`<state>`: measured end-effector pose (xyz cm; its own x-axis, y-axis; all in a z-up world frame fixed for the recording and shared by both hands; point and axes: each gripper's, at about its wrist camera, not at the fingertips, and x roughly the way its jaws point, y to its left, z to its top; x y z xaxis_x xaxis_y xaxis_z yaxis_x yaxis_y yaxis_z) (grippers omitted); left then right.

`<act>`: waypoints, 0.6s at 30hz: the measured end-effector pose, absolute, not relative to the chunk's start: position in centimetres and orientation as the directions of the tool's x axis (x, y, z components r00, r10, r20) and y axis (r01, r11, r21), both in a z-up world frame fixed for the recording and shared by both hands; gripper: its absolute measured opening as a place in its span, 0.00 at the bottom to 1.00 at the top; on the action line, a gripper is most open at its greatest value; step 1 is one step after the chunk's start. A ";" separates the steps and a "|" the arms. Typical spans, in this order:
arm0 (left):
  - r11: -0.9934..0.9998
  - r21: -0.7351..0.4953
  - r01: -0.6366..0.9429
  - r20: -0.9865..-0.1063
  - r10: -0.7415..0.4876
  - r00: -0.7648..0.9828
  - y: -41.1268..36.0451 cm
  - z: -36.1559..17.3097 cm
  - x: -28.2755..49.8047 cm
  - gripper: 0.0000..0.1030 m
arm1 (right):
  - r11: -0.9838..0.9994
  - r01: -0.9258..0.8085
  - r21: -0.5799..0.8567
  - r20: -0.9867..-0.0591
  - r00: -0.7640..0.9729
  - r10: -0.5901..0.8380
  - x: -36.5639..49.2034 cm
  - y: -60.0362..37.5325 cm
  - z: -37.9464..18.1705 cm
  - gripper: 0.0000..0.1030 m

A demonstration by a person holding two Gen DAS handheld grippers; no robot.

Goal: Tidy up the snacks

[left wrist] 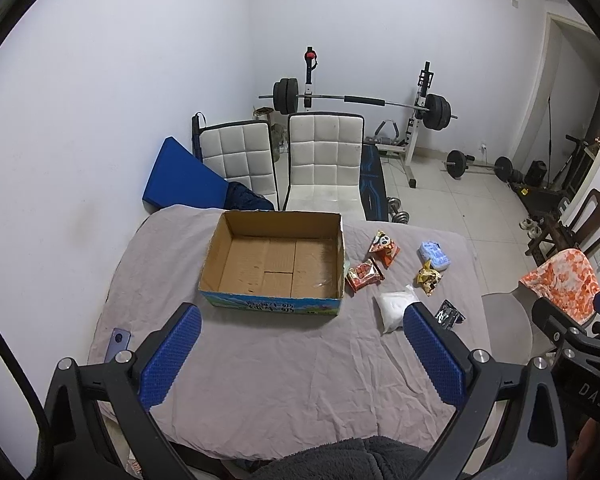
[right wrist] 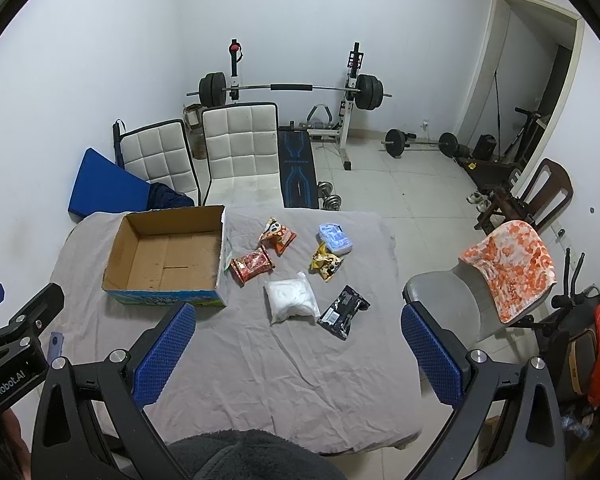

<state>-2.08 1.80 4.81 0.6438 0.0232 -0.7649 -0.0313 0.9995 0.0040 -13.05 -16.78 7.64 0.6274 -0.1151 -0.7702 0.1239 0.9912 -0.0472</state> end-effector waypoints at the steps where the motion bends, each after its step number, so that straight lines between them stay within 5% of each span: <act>1: 0.999 0.003 -0.032 -0.765 0.023 0.644 1.8 4.8 -2.1 1.00 | 0.991 0.126 -0.047 -0.768 0.629 -0.117 -13.1 -16.9 7.7 1.00; 18: 0.999 -0.001 -0.036 -0.766 0.023 0.643 1.9 4.5 -2.5 1.00 | 0.990 0.131 -0.044 -0.764 0.634 -0.117 -13.6 -17.2 8.2 1.00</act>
